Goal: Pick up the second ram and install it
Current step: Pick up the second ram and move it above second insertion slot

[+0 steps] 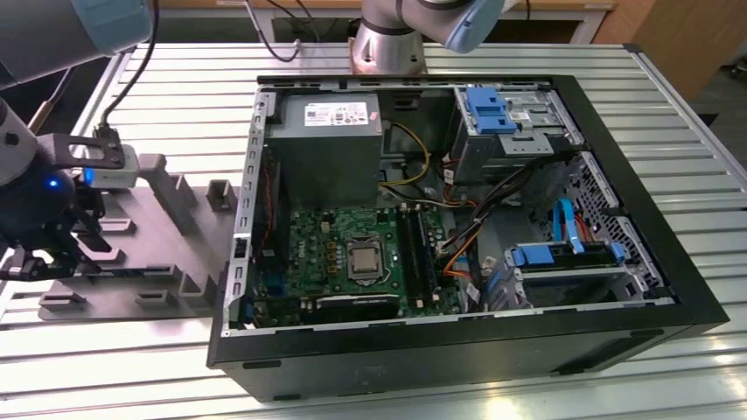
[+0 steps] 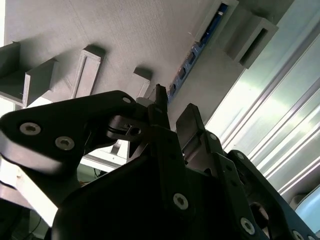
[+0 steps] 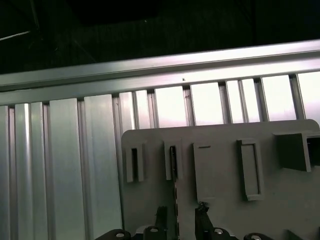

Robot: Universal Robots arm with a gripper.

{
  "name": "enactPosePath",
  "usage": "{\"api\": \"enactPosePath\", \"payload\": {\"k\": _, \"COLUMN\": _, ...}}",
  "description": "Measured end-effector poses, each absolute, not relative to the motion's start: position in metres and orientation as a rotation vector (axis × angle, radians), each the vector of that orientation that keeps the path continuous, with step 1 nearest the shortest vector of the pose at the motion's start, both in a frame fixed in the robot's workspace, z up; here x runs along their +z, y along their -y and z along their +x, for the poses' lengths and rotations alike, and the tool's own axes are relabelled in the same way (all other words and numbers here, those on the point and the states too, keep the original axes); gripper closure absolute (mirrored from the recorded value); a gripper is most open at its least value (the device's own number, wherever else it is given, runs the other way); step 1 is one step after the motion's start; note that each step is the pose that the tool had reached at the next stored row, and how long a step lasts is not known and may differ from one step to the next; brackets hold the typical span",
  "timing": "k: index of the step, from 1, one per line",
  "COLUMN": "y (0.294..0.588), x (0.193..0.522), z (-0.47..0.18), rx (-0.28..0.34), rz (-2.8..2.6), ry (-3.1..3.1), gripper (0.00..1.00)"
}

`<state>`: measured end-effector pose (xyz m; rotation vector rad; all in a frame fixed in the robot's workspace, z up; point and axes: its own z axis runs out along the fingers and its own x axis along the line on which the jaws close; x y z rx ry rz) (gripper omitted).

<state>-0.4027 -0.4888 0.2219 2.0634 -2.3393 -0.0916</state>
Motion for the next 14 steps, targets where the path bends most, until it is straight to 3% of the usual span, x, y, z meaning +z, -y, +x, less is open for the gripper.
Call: {"api": "enactPosePath", "payload": {"k": 14, "y": 0.492, "x": 0.209, "z": -0.404, "rx": -0.087, "rz": 2.091, "ry": 2.319, "gripper": 0.64}}
